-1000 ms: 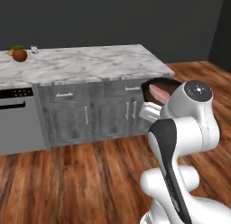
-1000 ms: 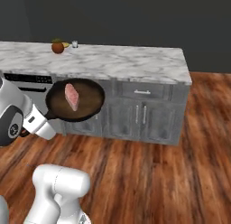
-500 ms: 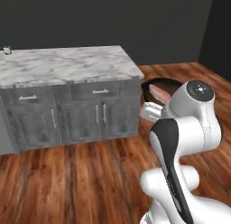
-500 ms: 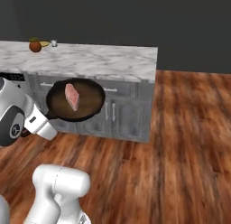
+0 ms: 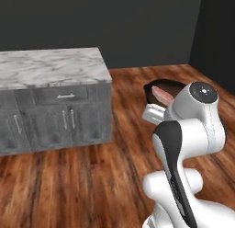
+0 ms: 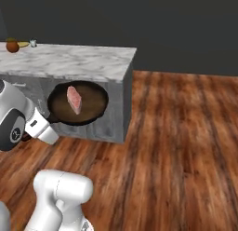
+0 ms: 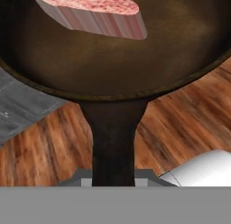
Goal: Pick up the pan with the steak in it and place it on the dining table. Then place the steak on the plate.
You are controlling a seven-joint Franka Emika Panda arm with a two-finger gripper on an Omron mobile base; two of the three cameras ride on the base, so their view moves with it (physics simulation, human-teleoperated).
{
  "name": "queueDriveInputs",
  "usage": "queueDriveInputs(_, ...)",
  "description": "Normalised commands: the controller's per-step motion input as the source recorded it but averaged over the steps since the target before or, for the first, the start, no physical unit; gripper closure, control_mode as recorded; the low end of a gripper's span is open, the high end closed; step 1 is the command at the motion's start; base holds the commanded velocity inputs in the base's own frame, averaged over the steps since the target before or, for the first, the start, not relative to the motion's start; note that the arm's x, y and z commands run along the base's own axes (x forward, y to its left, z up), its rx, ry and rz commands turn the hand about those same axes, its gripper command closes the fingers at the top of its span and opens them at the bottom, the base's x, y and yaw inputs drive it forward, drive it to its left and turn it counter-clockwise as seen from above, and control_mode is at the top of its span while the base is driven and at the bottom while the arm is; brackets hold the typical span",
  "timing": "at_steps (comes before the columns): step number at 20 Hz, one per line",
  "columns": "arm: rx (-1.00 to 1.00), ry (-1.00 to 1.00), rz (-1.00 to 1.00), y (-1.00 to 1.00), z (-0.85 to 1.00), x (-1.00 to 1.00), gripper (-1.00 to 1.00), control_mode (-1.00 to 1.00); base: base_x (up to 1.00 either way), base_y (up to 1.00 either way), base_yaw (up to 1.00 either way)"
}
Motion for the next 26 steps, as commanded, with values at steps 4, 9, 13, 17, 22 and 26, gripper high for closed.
queueDriveInputs(4,0.00,0.00,0.00,0.00,0.00,0.00,1.00,1.00,0.23,-1.00,0.01)
queueDriveInputs(9,0.00,0.00,0.00,0.00,0.00,0.00,1.00,1.00,0.24,-1.00,0.03)
queueDriveInputs(13,0.00,0.00,0.00,0.00,0.00,0.00,1.00,1.00,0.46,-0.94,0.05)
queueDriveInputs(17,0.00,0.00,0.00,0.00,0.00,0.00,1.00,1.00,0.94,-0.61,0.06)
queueDriveInputs(22,0.00,0.00,0.00,0.00,0.00,0.00,1.00,1.00,1.00,-0.39,0.04)
queueDriveInputs(26,0.00,0.00,0.00,0.00,0.00,0.00,1.00,1.00,1.00,-0.33,0.02)
